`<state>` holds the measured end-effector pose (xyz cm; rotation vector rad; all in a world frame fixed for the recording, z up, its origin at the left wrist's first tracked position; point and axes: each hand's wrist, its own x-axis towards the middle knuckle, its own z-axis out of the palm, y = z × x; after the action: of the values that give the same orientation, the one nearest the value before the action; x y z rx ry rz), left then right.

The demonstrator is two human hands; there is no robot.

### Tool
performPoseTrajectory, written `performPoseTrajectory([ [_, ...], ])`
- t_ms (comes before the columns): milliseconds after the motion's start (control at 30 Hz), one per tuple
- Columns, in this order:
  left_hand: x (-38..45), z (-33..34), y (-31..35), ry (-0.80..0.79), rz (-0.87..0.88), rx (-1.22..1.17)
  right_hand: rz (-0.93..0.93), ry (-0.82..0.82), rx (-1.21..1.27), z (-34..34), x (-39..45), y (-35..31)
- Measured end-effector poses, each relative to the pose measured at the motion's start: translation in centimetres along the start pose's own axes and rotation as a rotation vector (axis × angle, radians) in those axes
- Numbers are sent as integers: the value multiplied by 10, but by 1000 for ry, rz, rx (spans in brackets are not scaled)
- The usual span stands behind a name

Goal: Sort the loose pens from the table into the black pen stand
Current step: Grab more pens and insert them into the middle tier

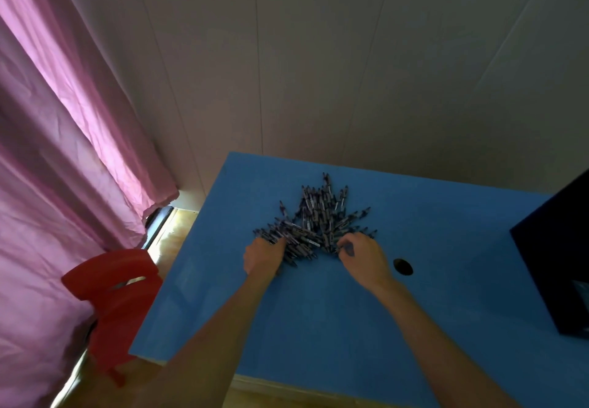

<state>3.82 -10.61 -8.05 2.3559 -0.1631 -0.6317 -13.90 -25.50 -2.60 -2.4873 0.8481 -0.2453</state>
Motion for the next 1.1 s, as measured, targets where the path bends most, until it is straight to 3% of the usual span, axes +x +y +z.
performPoseTrajectory([
  [900,-2,-2,13,-29,-22,103,22,-33,17,7,-4,26],
  [1100,-2,1,10,-49,-5,226,15,-45,48,8,-1,21],
])
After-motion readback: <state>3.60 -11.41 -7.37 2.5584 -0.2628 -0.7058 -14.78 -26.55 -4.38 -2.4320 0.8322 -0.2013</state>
